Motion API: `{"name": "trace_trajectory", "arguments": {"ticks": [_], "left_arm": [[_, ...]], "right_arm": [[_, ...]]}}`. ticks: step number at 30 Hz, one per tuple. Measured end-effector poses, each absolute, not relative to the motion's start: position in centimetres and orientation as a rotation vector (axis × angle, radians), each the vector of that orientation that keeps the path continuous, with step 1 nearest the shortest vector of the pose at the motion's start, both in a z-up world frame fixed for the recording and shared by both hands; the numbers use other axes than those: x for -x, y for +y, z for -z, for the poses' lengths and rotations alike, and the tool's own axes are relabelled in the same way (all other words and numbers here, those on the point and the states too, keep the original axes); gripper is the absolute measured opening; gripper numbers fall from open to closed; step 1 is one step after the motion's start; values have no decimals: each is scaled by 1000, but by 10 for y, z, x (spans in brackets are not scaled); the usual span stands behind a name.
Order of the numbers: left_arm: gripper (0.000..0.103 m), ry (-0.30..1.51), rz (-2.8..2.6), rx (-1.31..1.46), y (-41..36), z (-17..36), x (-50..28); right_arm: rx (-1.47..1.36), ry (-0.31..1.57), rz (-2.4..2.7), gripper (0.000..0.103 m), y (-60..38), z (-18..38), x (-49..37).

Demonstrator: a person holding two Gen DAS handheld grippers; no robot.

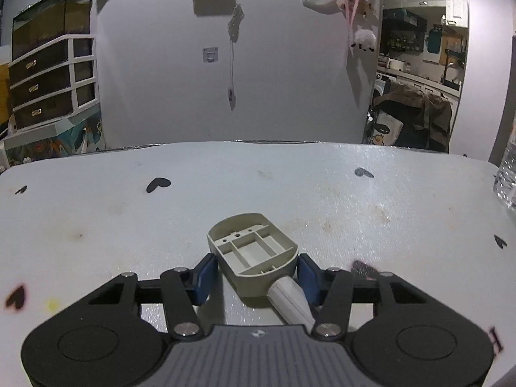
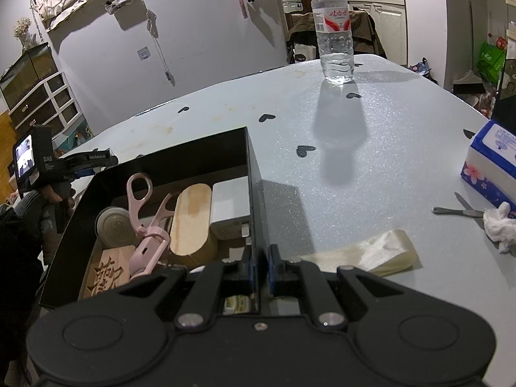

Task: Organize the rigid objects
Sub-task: 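Carry the beige holder into the black box and open the left gripper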

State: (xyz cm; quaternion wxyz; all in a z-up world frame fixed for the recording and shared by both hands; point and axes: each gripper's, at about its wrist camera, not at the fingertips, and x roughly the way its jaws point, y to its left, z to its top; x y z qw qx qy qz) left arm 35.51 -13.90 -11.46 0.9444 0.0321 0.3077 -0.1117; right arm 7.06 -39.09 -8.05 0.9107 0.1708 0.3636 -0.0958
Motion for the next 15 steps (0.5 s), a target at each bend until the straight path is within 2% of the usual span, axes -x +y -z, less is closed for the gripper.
{"name": "trace_trajectory", "arguments": {"ticks": [7,15], "left_arm": [[53,620,270,-35,-128,106,-326],[52,601,371,56,-105,73,-271]], "right_arm": [[-349,750,197,9,-390,80,-71],[-344,748,193,9,-390,81,-70]]}}
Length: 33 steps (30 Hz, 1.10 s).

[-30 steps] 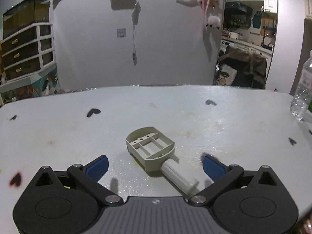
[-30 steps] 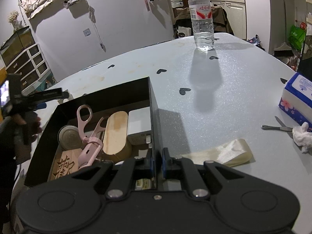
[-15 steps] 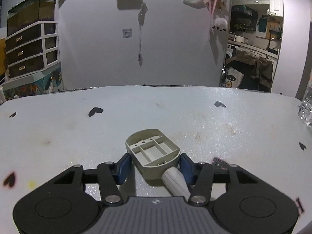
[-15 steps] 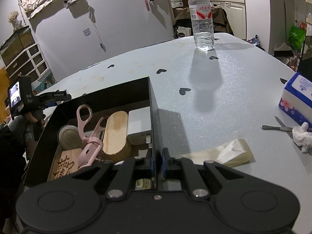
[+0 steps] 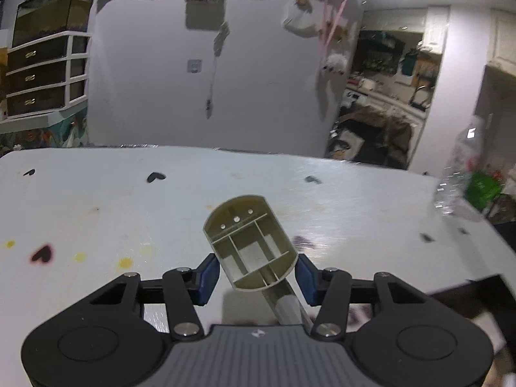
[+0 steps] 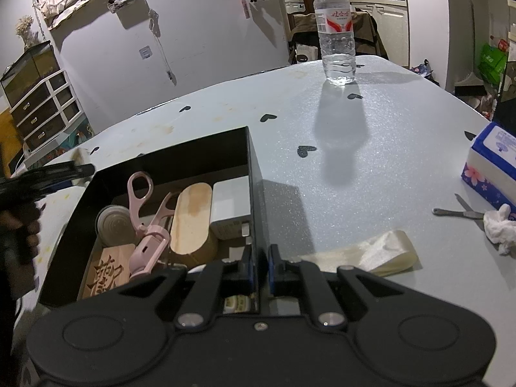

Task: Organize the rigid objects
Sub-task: 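Carry the beige holder into the black box and open the left gripper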

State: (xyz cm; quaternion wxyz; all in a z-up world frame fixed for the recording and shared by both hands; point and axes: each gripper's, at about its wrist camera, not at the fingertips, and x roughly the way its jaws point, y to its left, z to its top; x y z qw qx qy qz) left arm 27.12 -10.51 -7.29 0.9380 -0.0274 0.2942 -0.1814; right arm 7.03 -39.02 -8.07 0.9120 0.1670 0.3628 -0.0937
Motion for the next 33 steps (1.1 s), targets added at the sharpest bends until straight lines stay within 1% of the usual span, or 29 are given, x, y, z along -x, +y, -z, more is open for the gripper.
{"name": "trace_trajectory", "arguments": {"ticks": [5,13,20,25,33], "left_arm": [[51,584,535,122,-112,45,-235],[51,622,796,110,-172,26,-193],[51,772,929,46,-235,47,-186],[51,873,940,61,-261,65,-197],[51,891,877,43,-269,70,-210]], "right_arm": [[-344,746,192,9,-390,81,-70],[-346,742,185,9,-391,81,-69],[-341,740,182,9,-391,81,-69],[-342,740,182,9,-391,81,-69],[-341,740,181,9,-391,81,-68]]}}
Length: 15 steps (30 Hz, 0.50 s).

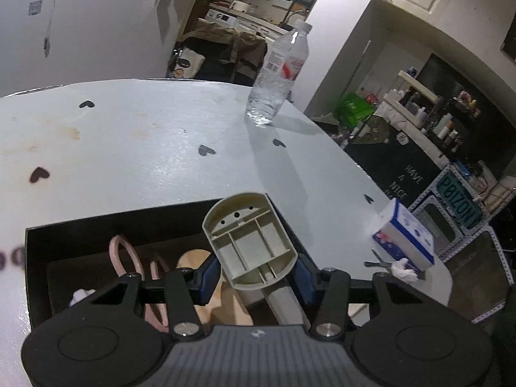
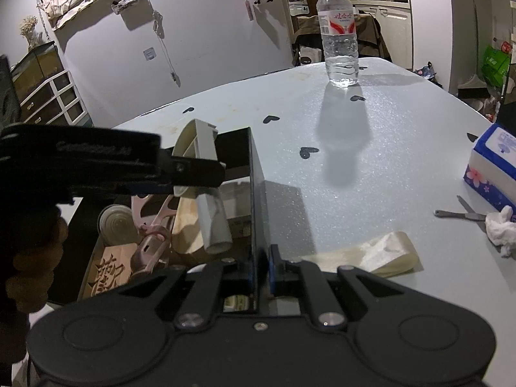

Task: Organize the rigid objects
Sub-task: 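Carry the beige holder into the black box and open the left gripper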

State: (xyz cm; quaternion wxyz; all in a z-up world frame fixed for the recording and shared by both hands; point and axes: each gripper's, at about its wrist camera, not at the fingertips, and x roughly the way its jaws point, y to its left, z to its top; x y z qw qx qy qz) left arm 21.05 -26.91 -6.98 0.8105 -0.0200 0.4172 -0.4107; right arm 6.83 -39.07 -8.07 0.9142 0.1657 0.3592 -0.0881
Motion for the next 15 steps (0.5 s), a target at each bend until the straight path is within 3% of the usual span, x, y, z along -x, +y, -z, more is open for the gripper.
{"name": "trace_trajectory", "arguments": {"ticks": [3,5,15], "left_arm": [[60,917,882,33,-269,73,-213],[86,913,887,16,-268,73,-209],[88,887,892,4,-263,66,-201]], "right_arm": [[-341,740,182,9,-391,81,-68],[-341,740,181,9,-391,80,-68],[-341,740,182,9,-390,80,-68]]}}
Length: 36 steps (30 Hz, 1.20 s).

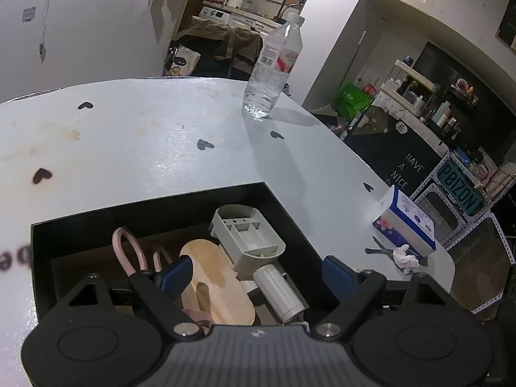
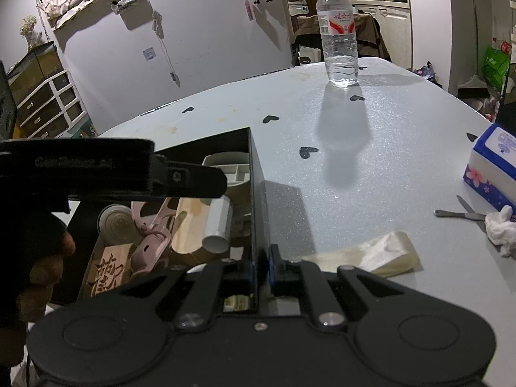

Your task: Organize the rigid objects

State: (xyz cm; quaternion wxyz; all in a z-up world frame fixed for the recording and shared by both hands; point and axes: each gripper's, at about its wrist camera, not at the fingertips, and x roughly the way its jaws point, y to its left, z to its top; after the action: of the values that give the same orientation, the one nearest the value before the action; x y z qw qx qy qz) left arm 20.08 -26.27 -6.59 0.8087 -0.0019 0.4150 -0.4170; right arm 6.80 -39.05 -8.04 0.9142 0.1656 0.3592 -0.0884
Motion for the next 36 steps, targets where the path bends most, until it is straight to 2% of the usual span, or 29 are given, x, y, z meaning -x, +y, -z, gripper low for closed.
{"name": "trace_trajectory", "arguments": {"ticks": [13,23,36], "left_arm": [[89,845,870,14,-244,52,-195],[101,743,779,16,-206,21,-185],[103,609,563,-47,-155,1,-157]], "right_arm": [[-348,741,191,9,-391,80,-68],[-338,746,199,9,-389,80,-70],[-307,745,198,8,-387,78,-69]]}}
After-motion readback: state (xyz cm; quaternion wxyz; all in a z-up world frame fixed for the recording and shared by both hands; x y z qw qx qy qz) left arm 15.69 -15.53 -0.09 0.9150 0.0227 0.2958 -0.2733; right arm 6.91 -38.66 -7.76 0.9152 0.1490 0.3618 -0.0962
